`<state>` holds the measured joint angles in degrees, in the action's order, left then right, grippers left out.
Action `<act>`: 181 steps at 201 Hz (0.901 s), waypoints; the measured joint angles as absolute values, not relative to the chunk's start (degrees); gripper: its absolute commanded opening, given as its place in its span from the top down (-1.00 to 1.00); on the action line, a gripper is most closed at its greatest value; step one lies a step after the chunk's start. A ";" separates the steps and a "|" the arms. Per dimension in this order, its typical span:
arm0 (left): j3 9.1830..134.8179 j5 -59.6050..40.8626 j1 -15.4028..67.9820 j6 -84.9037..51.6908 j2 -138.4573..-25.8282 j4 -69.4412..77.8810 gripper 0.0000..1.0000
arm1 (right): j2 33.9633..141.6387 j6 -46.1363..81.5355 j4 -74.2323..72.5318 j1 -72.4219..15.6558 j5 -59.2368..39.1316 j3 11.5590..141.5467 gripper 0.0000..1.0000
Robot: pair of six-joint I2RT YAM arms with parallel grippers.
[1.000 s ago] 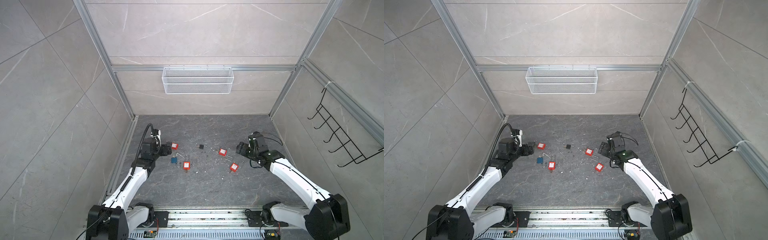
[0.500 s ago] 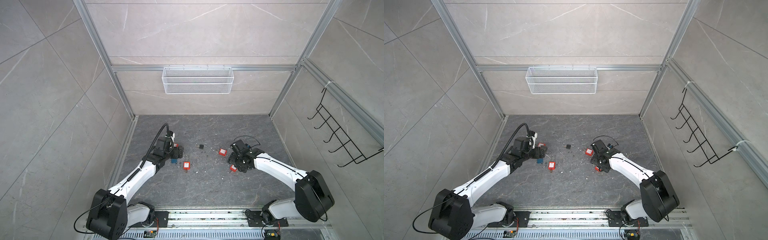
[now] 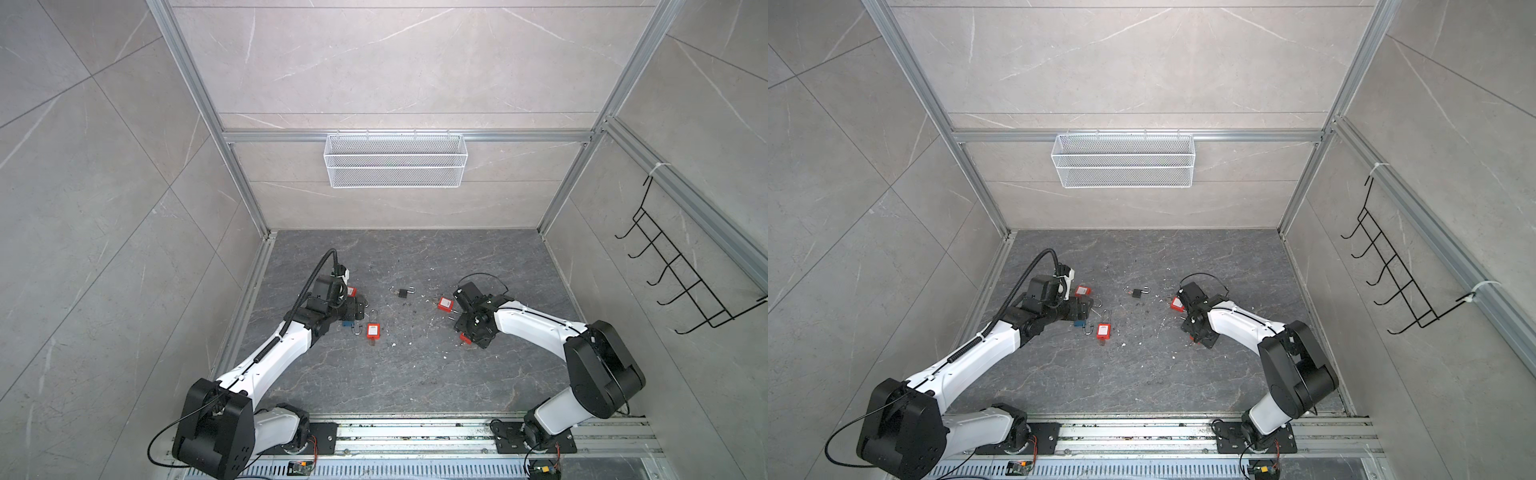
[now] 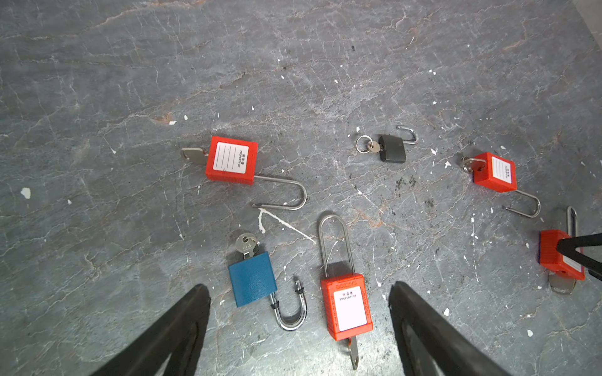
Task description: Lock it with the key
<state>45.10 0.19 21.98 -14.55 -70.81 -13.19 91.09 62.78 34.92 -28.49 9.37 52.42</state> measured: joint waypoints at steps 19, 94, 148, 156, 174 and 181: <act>45.10 0.49 21.98 -14.55 -70.43 -13.76 -0.77 | 91.79 63.11 34.92 -28.29 9.47 52.45 -0.23; 45.10 1.48 21.98 -14.52 -69.30 -15.09 -0.77 | 94.24 63.22 34.44 -26.30 9.43 52.51 -0.10; 45.10 1.98 21.98 -14.50 -68.77 -15.22 -0.77 | 95.42 62.78 34.20 -25.96 9.21 53.30 0.03; 45.10 2.02 21.98 -14.50 -68.75 -15.29 -0.77 | 95.42 62.63 34.13 -25.93 9.19 53.32 0.06; 45.10 2.04 21.98 -14.50 -68.73 -15.46 -0.77 | 95.42 62.02 34.11 -25.85 9.21 53.34 0.10; 45.12 2.04 21.98 -14.50 -68.71 -15.55 -0.77 | 95.42 61.58 34.20 -25.85 9.21 53.39 0.10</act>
<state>45.12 2.04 21.98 -14.50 -68.71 -15.55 95.42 61.58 34.20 -25.85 9.21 53.39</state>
